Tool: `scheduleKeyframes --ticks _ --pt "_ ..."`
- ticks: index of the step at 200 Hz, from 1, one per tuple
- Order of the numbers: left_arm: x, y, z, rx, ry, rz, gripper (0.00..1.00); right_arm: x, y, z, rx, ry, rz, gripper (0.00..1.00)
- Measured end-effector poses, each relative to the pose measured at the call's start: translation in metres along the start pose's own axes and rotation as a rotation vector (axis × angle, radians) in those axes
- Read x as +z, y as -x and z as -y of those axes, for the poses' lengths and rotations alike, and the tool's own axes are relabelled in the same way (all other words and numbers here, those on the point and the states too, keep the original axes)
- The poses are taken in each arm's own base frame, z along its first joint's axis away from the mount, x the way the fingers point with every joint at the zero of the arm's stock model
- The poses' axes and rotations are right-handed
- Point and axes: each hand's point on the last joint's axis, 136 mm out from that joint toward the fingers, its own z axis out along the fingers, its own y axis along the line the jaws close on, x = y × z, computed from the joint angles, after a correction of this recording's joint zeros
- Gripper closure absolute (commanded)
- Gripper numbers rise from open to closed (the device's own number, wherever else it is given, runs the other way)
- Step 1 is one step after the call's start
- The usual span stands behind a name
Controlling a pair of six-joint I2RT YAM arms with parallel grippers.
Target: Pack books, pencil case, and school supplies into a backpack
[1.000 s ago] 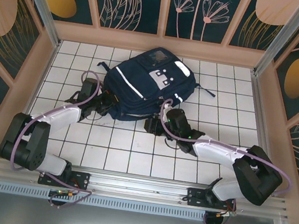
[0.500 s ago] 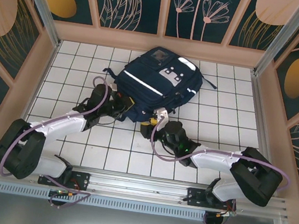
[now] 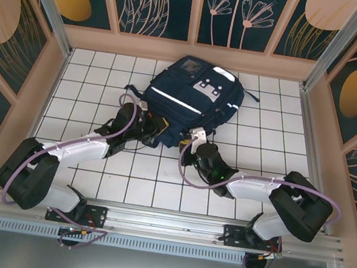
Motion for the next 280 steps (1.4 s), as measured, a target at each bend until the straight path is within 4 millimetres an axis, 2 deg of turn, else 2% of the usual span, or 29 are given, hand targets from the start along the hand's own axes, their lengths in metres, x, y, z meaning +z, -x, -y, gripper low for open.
scheduleKeyframes --ticks 40,76,107,127,158,161,168,173,183,201,221,240,259,280 --pt "-0.004 0.002 0.002 0.03 0.017 0.024 1.0 -0.005 0.003 0.005 0.018 0.016 -0.002 1.0" --pt "-0.015 0.005 0.0 0.092 0.053 0.061 1.0 -0.014 0.009 0.018 0.04 0.015 -0.006 1.0" --pt "-0.027 0.012 -0.005 0.144 0.1 0.111 1.0 -0.02 0.006 0.03 0.051 -0.007 -0.037 1.0" --pt "-0.038 0.018 -0.004 0.171 0.119 0.156 1.0 -0.021 0.0 0.052 0.081 -0.07 -0.071 1.0" --pt "-0.049 0.021 -0.006 0.197 0.131 0.183 1.0 -0.024 -0.014 0.098 0.174 -0.212 -0.125 1.0" --pt "-0.05 0.02 -0.006 0.198 0.132 0.182 1.0 -0.024 -0.016 0.1 0.179 -0.218 -0.132 0.95" --pt "-0.05 0.019 -0.008 0.201 0.135 0.177 1.0 -0.023 -0.018 0.103 0.189 -0.228 -0.145 0.72" --pt "-0.049 0.018 -0.01 0.201 0.138 0.172 1.0 -0.021 -0.019 0.104 0.192 -0.228 -0.153 0.62" --pt "-0.048 0.016 -0.015 0.206 0.147 0.158 1.0 -0.02 -0.02 0.103 0.193 -0.227 -0.158 0.49" --pt "-0.042 0.011 -0.021 0.223 0.158 0.124 1.0 -0.025 -0.015 0.091 0.169 -0.198 -0.14 0.35" --pt "-0.032 -0.002 -0.027 0.26 0.167 0.071 1.0 -0.047 0.006 0.064 0.122 -0.115 -0.049 0.29" --pt "-0.018 -0.03 -0.031 0.329 0.167 -0.011 1.0 -0.076 0.046 0.062 0.133 -0.103 0.104 0.27" --pt "-0.007 -0.063 -0.032 0.417 0.164 -0.092 0.95 -0.104 0.081 0.085 0.182 -0.187 0.243 0.27" --pt "0.001 -0.096 -0.029 0.513 0.139 -0.168 0.84 -0.12 0.093 0.121 0.224 -0.334 0.283 0.26"
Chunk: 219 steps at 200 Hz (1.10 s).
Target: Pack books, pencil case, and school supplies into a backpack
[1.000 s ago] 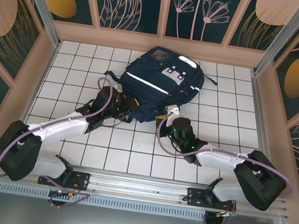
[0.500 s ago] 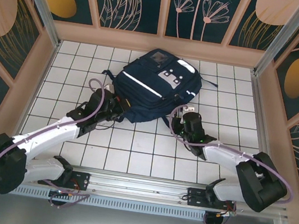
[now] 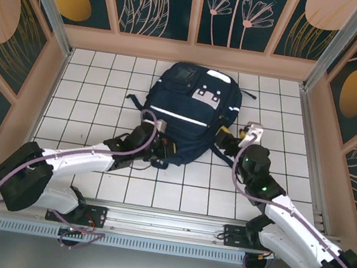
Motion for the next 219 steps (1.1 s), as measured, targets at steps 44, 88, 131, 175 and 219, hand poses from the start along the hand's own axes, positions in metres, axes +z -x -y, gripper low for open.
scheduleKeyframes --ticks 44,88,131,175,219 --pt "0.011 -0.038 0.045 0.202 -0.14 -0.131 0.57 0.002 0.001 0.042 0.007 -0.145 -0.017 0.28" --pt "0.009 -0.038 0.063 0.318 -0.193 -0.151 0.01 -0.002 0.011 0.049 0.017 -0.146 0.009 0.01" --pt "-0.061 0.068 0.052 0.349 -0.031 0.273 0.01 -0.001 0.032 0.067 0.005 -0.251 0.071 0.01" --pt "-0.155 0.167 -0.042 0.407 0.392 0.822 0.01 0.0 0.029 0.142 -0.044 -0.446 0.166 0.01" --pt "-0.206 0.138 -0.215 0.357 0.826 0.904 0.01 0.001 -0.044 0.212 -0.002 -0.553 0.041 0.01"
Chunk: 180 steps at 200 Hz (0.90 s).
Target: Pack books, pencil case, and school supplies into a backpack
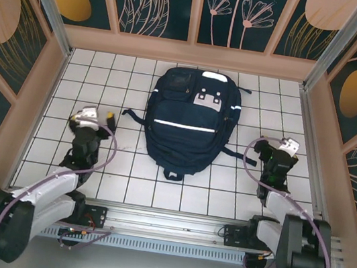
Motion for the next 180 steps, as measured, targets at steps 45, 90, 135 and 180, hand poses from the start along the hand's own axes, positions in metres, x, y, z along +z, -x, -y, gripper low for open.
scheduleKeyframes --ticks 45,90,135,180 --pt "0.024 -0.032 -0.035 -0.021 0.092 -0.057 0.01 0.014 -0.004 -0.013 -0.009 0.111 0.042 0.01" --pt "0.053 -0.033 -0.027 -0.053 0.041 -0.002 0.01 0.029 -0.019 -0.038 -0.087 0.239 0.023 0.01" --pt "0.065 -0.015 -0.006 -0.043 -0.057 0.038 0.01 0.034 -0.001 -0.052 -0.11 0.277 0.071 0.01" --pt "0.064 -0.014 0.002 -0.027 -0.103 0.038 0.01 0.034 -0.001 -0.053 -0.115 0.276 0.072 0.01"
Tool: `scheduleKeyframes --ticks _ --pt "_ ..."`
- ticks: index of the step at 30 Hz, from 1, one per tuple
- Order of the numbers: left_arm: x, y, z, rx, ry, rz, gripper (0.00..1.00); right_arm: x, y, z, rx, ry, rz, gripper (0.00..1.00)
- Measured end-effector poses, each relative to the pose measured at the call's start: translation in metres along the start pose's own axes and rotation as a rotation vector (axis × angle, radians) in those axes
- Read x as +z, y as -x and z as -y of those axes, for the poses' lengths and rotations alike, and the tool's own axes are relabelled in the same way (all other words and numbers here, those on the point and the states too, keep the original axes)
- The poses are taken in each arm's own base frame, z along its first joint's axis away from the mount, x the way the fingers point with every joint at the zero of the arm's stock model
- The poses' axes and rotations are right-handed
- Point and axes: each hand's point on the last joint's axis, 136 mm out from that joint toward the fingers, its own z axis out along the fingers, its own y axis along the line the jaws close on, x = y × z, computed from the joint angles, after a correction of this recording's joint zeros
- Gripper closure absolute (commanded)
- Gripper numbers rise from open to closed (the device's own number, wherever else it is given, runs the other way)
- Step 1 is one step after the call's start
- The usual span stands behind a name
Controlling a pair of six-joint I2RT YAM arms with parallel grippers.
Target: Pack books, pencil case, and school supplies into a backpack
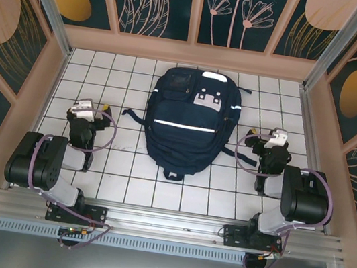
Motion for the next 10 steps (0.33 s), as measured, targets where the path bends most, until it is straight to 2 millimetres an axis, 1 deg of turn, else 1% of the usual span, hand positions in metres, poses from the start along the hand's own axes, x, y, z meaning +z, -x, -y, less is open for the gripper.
scheduleKeyframes --ticks 10 --pt "0.0017 0.0027 0.0073 0.009 -0.04 0.005 0.01 0.0 0.0 0.0001 0.0 0.0 0.0 0.01"
